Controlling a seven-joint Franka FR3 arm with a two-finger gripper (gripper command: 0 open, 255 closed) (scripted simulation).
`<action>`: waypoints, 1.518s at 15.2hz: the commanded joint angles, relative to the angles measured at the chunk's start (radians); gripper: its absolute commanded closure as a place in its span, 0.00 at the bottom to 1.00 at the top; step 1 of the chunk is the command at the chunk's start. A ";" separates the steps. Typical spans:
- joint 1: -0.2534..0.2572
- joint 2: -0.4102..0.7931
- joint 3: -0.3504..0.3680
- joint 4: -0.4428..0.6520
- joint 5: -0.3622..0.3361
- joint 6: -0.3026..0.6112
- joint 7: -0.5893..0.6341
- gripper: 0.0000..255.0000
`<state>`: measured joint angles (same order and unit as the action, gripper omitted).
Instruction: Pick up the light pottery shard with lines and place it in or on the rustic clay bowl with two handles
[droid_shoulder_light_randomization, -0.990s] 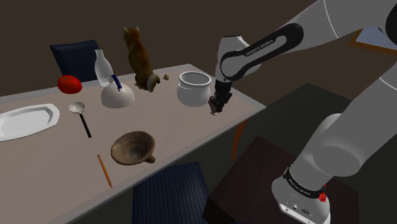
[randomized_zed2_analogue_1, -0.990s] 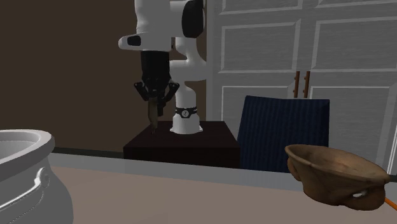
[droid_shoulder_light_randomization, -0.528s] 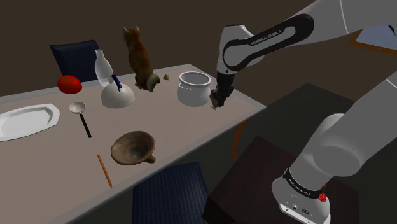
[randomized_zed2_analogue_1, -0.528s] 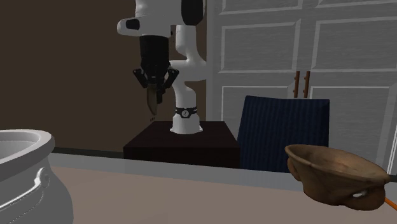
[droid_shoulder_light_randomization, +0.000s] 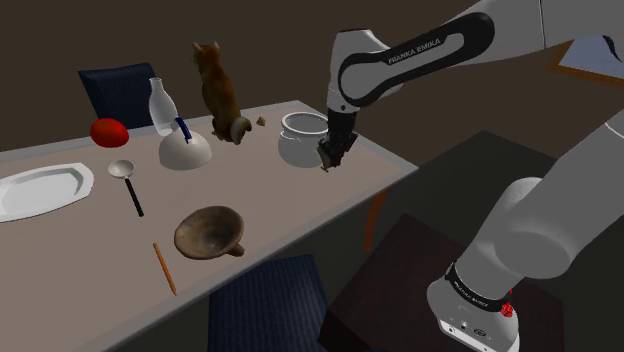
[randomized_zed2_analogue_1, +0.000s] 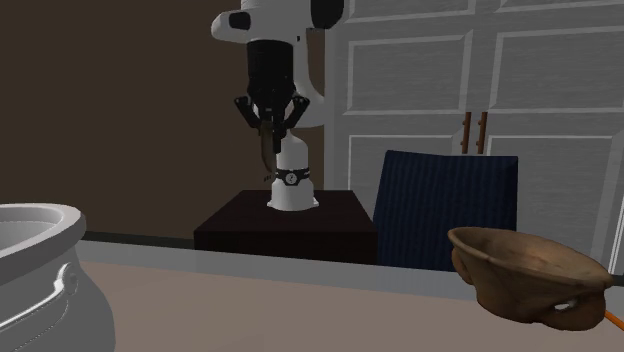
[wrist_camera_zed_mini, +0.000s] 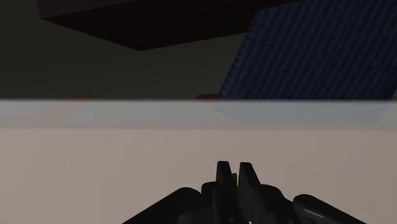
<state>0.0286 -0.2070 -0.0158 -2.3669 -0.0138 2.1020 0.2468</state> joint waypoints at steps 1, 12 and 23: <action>0.024 0.023 0.032 0.027 0.011 -0.004 0.050 1.00; 0.141 0.209 0.173 0.249 0.025 -0.039 0.302 1.00; 0.271 0.486 0.260 0.616 -0.035 -0.134 0.537 1.00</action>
<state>0.2864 0.2486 0.2385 -1.7929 -0.0408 1.9798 0.7621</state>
